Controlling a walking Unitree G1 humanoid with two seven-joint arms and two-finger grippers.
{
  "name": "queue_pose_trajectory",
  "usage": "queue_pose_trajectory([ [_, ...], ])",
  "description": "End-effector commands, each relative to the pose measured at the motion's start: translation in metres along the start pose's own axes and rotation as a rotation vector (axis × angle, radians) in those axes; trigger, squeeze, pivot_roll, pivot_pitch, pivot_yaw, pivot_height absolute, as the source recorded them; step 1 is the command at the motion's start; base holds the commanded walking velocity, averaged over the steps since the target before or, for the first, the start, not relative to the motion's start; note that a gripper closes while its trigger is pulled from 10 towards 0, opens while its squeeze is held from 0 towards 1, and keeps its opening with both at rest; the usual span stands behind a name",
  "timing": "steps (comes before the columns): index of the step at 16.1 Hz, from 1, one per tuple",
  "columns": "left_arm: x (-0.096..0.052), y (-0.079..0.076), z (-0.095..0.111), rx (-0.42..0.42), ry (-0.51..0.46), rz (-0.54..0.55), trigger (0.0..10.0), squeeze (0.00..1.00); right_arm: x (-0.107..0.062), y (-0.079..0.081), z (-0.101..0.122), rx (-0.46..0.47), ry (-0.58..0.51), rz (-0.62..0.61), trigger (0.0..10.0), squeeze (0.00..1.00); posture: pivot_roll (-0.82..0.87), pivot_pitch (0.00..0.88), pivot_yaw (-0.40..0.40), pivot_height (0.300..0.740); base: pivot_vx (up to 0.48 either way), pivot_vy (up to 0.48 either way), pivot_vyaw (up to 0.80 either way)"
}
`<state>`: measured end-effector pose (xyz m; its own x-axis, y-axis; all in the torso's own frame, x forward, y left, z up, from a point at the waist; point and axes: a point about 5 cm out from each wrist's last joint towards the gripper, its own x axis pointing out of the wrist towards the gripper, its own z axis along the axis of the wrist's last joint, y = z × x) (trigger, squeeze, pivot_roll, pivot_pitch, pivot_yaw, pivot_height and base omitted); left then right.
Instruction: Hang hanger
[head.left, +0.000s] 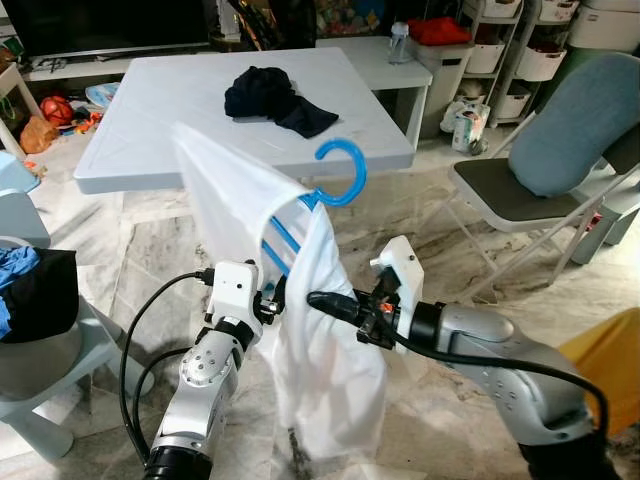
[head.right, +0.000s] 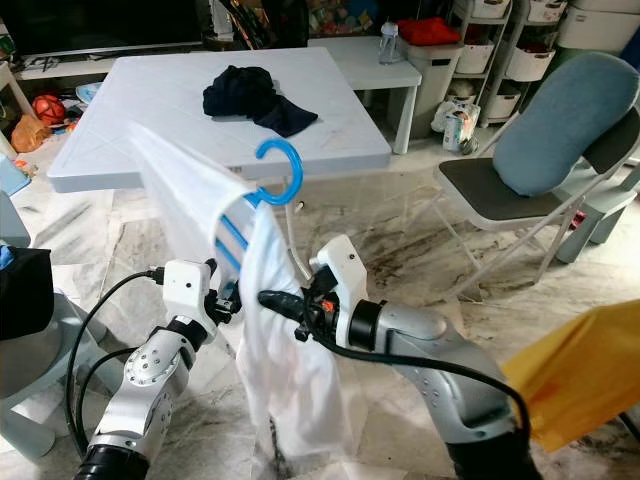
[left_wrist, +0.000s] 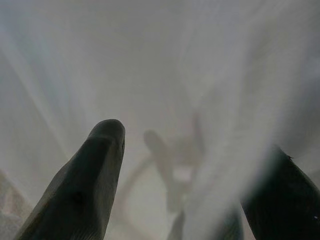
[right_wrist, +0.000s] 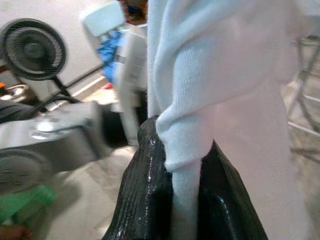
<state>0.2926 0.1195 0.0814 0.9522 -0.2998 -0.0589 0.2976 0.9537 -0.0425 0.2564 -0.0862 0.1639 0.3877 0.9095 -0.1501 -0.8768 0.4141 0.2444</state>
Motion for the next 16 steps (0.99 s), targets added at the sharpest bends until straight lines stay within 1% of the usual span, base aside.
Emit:
queue_pose_trajectory([
  [1, 0.003, 0.0, 0.001, 0.019, 0.009, 0.001, 10.0, 0.0, -0.002, 0.012, 0.01, -0.028, -0.03, 0.086, 10.0, 0.0, -0.07, 0.0, -0.029, 0.74, 0.0, 0.0, 0.0],
  [3, 0.004, 0.004, 0.0, 0.021, 0.012, 0.016, 10.0, 0.0, -0.007, 0.018, 0.01, -0.031, -0.013, 0.142, 10.0, 0.0, -0.08, 0.0, -0.029, 0.74, 0.0, 0.0, 0.0],
  [4, 0.005, 0.009, 0.001, 0.035, 0.007, 0.051, 10.0, 0.0, -0.014, 0.022, 0.01, -0.028, 0.003, 0.185, 10.0, 0.0, -0.08, 0.0, -0.028, 0.74, 0.0, 0.0, 0.0],
  [5, 0.006, 0.017, 0.005, 0.05, -0.013, 0.101, 10.0, 0.0, -0.022, 0.015, 0.003, -0.052, 0.056, 0.16, 10.0, 0.0, -0.08, 0.0, -0.028, 0.74, 0.0, 0.0, 0.0],
  [6, 0.005, 0.024, 0.01, 0.057, -0.031, 0.139, 10.0, 0.0, -0.028, 0.0, -0.005, -0.085, 0.117, 0.066, 10.0, 0.0, -0.08, 0.0, -0.028, 0.74, 0.0, 0.0, 0.0],
  [7, 0.005, 0.028, 0.012, 0.061, -0.036, 0.148, 10.0, 0.0, -0.031, -0.013, -0.012, -0.128, 0.17, -0.024, 10.0, 0.0, -0.08, 0.0, -0.027, 0.74, 0.0, 0.0, 0.0],
  [10, 0.003, 0.032, 0.012, 0.067, -0.036, 0.145, 10.0, 0.0, -0.032, -0.035, -0.025, -0.245, 0.262, -0.185, 10.0, 0.0, -0.08, 0.0, -0.028, 0.74, 0.0, 0.0, 0.0],
  [11, 0.002, 0.032, 0.011, 0.067, -0.036, 0.144, 10.0, 0.0, -0.034, -0.046, -0.031, -0.306, 0.311, -0.266, 10.0, 0.0, -0.07, 0.0, -0.029, 0.74, 0.0, 0.0, 0.0],
  [12, 0.001, 0.031, 0.011, 0.067, -0.038, 0.145, 10.0, 0.0, -0.036, -0.049, -0.036, -0.355, 0.352, -0.272, 10.0, 0.0, -0.07, 0.0, -0.029, 0.74, 0.0, 0.0, 0.0],
  [13, 0.001, 0.031, 0.011, 0.068, -0.038, 0.145, 10.0, 0.0, -0.038, -0.048, -0.04, -0.372, 0.376, -0.257, 10.0, 0.0, -0.07, 0.0, -0.029, 0.74, 0.0, 0.0, 0.0],
  [14, -0.001, 0.032, 0.008, 0.07, -0.03, 0.151, 10.0, 0.0, -0.039, -0.048, -0.04, -0.343, 0.351, -0.252, 10.0, 0.0, -0.07, 0.0, -0.029, 0.74, 0.0, 0.0, 0.0],
  [15, -0.001, 0.033, 0.007, 0.073, -0.027, 0.154, 10.0, 0.0, -0.039, -0.048, -0.039, -0.341, 0.34, -0.241, 10.0, 0.0, -0.08, 0.0, -0.03, 0.74, 0.0, 0.0, 0.0],
  [16, -0.003, 0.037, 0.009, 0.079, -0.031, 0.168, 10.0, 0.0, -0.045, -0.046, -0.041, -0.39, 0.377, -0.2, 10.0, 0.0, -0.08, 0.0, -0.031, 0.74, 0.0, 0.0, 0.0],
])
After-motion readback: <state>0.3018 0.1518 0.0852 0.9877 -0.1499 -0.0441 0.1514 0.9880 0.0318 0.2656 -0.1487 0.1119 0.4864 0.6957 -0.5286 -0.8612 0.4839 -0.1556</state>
